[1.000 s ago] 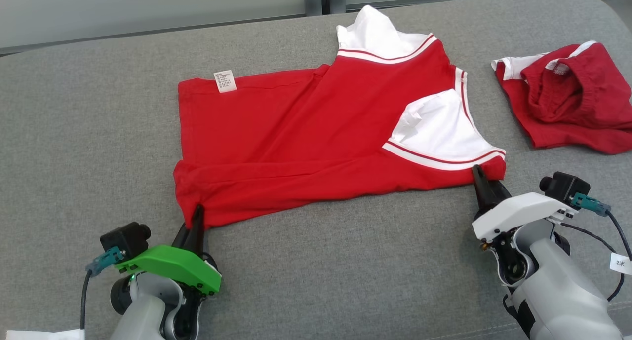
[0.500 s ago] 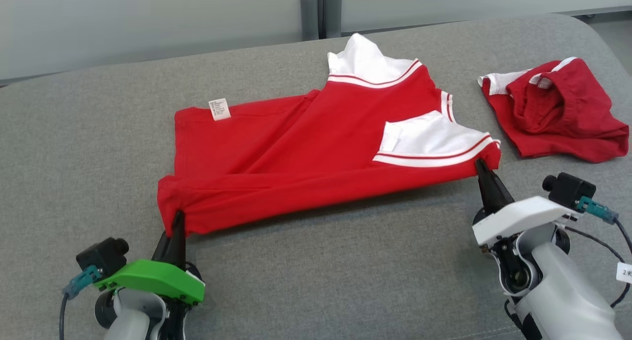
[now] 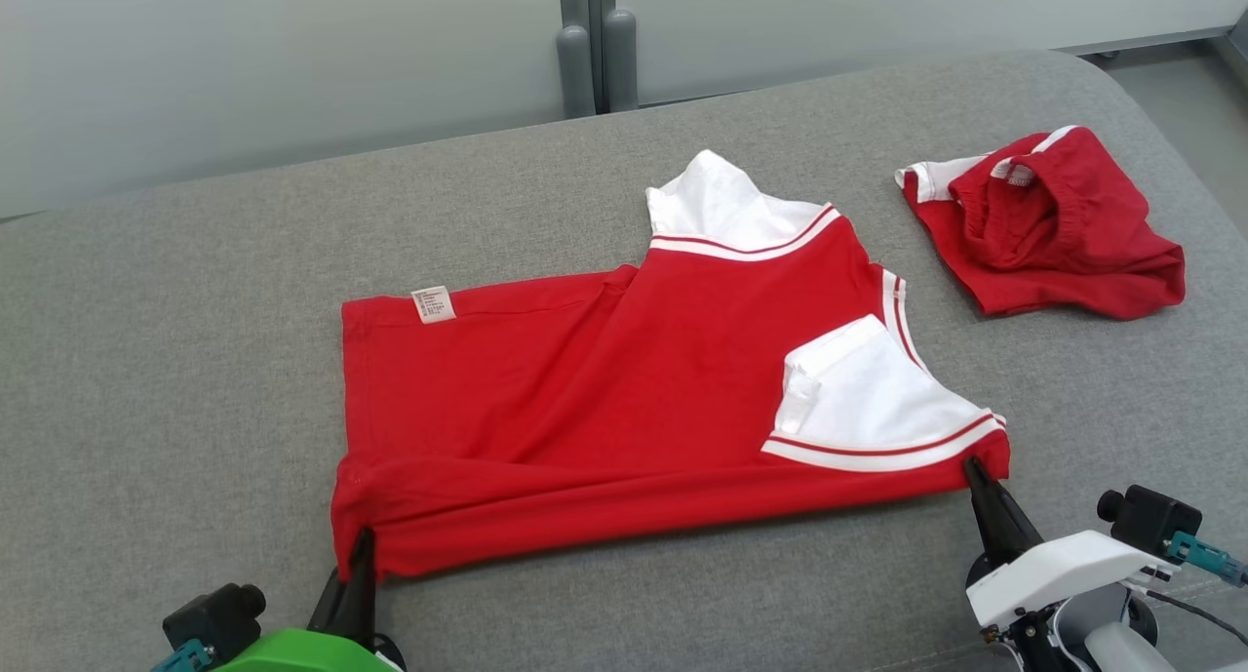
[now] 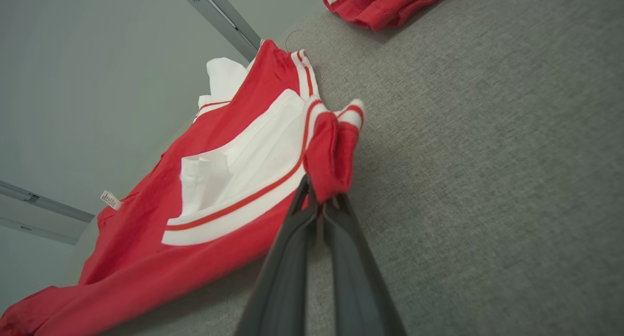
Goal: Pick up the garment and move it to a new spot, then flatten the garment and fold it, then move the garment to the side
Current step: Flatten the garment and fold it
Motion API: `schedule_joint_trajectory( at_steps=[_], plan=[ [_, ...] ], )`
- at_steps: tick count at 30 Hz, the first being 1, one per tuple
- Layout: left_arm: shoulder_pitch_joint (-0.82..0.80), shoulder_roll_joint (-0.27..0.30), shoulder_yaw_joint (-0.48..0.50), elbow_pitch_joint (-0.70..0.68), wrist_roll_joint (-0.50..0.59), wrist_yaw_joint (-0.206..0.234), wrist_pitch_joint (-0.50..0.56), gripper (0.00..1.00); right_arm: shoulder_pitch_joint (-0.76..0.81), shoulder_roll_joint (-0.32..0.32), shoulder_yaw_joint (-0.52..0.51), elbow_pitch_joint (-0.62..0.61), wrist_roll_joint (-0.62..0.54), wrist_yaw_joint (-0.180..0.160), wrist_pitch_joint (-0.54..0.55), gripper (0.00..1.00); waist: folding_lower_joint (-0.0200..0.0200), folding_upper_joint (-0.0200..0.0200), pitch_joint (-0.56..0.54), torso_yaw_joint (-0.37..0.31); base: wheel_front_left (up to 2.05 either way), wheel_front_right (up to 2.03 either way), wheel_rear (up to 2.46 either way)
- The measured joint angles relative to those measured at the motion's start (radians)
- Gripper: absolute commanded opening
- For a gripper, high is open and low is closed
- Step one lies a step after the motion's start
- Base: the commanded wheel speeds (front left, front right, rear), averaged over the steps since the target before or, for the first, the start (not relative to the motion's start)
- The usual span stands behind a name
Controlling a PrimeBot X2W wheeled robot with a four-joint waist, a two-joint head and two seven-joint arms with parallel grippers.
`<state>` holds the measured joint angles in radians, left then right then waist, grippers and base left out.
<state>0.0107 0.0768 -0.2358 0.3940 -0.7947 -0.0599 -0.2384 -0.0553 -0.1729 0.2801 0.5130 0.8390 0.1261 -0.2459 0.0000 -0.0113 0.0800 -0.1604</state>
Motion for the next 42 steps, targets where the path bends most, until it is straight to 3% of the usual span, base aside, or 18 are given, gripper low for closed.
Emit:
schedule_joint_trajectory(
  at_steps=[11,12,13,15,16,17,18,20,32,42],
  plan=[
    [0.047,0.005,-0.038,-0.054,0.018,0.034,0.036,0.0,0.038,-0.024,0.02,0.016,0.005,0.0,0.0,0.0,0.0,0.0,-0.003,0.019,0.0,0.0,0.0],
    [0.055,0.006,-0.038,-0.057,0.018,0.041,0.04,0.0,0.041,-0.024,0.024,0.021,0.003,0.0,0.0,0.13,0.0,0.0,-0.003,0.022,0.0,0.0,0.0],
    [0.062,0.007,-0.039,-0.058,0.02,0.044,0.043,0.0,0.041,-0.024,0.027,0.025,-0.002,0.0,0.0,0.13,0.0,0.0,-0.003,0.024,0.0,0.0,0.0],
    [0.075,0.012,-0.048,-0.062,0.021,0.044,0.057,0.0,0.041,-0.025,0.027,0.029,-0.006,0.0,0.0,0.42,0.0,0.0,-0.002,0.025,0.0,0.0,0.0],
    [0.079,0.013,-0.053,-0.065,0.022,0.052,0.063,0.0,0.041,-0.026,0.025,0.03,-0.006,0.0,0.0,0.81,0.0,0.0,-0.002,0.026,0.0,0.0,0.0],
    [0.083,0.013,-0.055,-0.071,0.025,0.053,0.068,0.0,0.042,-0.026,0.023,0.03,-0.006,0.0,0.0,1.0,0.0,0.0,-0.002,0.027,0.0,0.0,0.0],
    [0.086,0.014,-0.055,-0.077,0.026,0.057,0.071,0.29,0.042,-0.028,0.021,0.031,-0.006,-0.002,0.0,1.0,0.0,0.0,-0.002,0.027,0.0,0.0,0.0],
    [0.092,0.023,-0.053,-0.084,0.027,0.066,0.071,1.0,0.045,-0.039,0.014,0.035,-0.007,-0.005,0.0,1.0,0.0,0.0,-0.001,0.028,0.0,0.0,0.0],
    [0.133,0.097,0.032,-0.156,0.028,0.122,0.071,1.0,0.042,-0.137,-0.065,-0.019,-0.043,-0.033,-0.001,1.0,0.0,0.0,0.015,0.022,0.0,0.0,0.0],
    [-0.031,0.131,-0.03,-0.226,0.116,0.122,0.126,1.0,-0.092,-0.176,-0.006,-0.096,-0.132,-0.031,0.002,1.0,0.0,0.0,0.052,0.031,0.0,0.0,0.0]
  ],
)
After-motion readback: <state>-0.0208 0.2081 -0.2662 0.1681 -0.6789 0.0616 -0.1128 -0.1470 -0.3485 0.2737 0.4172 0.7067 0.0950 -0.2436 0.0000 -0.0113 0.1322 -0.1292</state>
